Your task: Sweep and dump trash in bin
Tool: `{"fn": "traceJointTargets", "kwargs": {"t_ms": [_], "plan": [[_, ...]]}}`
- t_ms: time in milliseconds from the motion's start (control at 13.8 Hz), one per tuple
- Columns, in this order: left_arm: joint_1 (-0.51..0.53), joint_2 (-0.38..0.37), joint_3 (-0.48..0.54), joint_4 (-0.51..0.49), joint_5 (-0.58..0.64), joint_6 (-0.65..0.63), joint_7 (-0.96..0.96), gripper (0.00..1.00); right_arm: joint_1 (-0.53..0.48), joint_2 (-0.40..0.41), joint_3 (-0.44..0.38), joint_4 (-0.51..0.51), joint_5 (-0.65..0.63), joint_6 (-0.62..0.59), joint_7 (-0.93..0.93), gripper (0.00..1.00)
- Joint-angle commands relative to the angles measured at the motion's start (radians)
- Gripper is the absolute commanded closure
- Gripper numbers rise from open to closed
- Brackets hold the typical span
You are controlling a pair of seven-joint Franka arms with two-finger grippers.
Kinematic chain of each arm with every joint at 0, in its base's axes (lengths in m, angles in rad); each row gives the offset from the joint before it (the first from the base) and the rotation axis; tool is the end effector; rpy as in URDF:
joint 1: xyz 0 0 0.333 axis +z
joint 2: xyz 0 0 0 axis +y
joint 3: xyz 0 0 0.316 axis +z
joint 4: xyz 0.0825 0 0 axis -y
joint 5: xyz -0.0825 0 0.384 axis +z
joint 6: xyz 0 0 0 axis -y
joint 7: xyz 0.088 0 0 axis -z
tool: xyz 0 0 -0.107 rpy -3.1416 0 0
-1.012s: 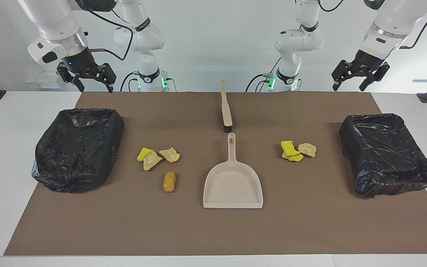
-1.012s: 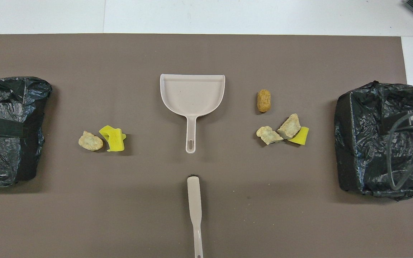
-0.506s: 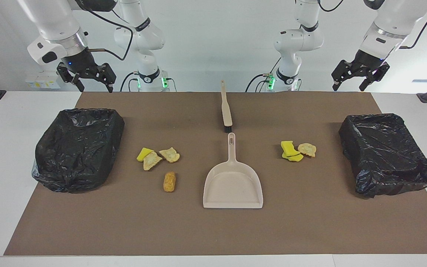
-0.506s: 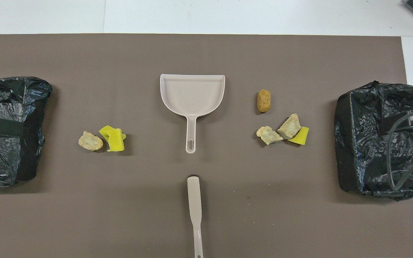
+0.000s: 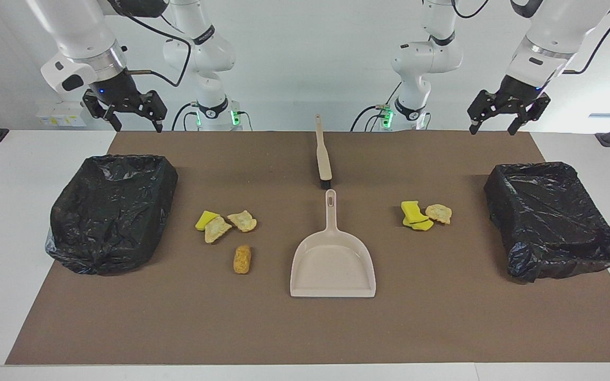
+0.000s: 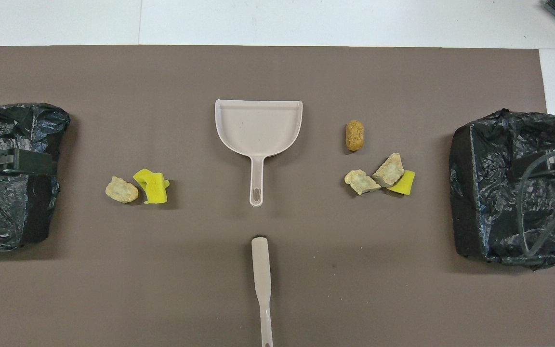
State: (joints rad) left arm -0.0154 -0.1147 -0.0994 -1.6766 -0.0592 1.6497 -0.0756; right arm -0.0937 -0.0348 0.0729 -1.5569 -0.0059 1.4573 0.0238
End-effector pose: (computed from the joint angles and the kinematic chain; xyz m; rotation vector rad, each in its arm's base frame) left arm 0.5218 -0.0693 0.6432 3.0826 -0.0570 0.1270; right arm 0.5318 -0.0110 0.6403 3.1306 -0.0708 -0.1016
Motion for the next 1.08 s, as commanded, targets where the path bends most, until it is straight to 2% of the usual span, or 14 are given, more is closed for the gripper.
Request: {"fn": "traceJointTargets", "kwargs": {"t_ms": [0,362,651,795,1012], "plan": [[-0.063,0.019,0.009,-0.028,0.005,0.082,-0.073,0.00,-0.009,-0.034,0.007,-0.054,-0.003,0.035,0.015,0.00],[-0.162,0.102,0.010,-0.028,0.005,0.241,-0.237,0.00,0.003,-0.025,0.008,-0.060,-0.003,0.073,0.019,0.00],[-0.185,0.106,0.009,-0.031,0.005,0.233,-0.247,0.00,0.029,0.012,0.018,-0.063,0.000,0.145,0.022,0.00],[-0.234,0.087,0.009,-0.081,0.005,0.222,-0.306,0.00,0.052,0.036,0.018,-0.066,0.000,0.190,0.042,0.00],[-0.303,0.002,0.007,-0.204,0.004,0.220,-0.352,0.00,0.103,0.085,0.019,-0.066,0.032,0.256,0.099,0.00]]}}
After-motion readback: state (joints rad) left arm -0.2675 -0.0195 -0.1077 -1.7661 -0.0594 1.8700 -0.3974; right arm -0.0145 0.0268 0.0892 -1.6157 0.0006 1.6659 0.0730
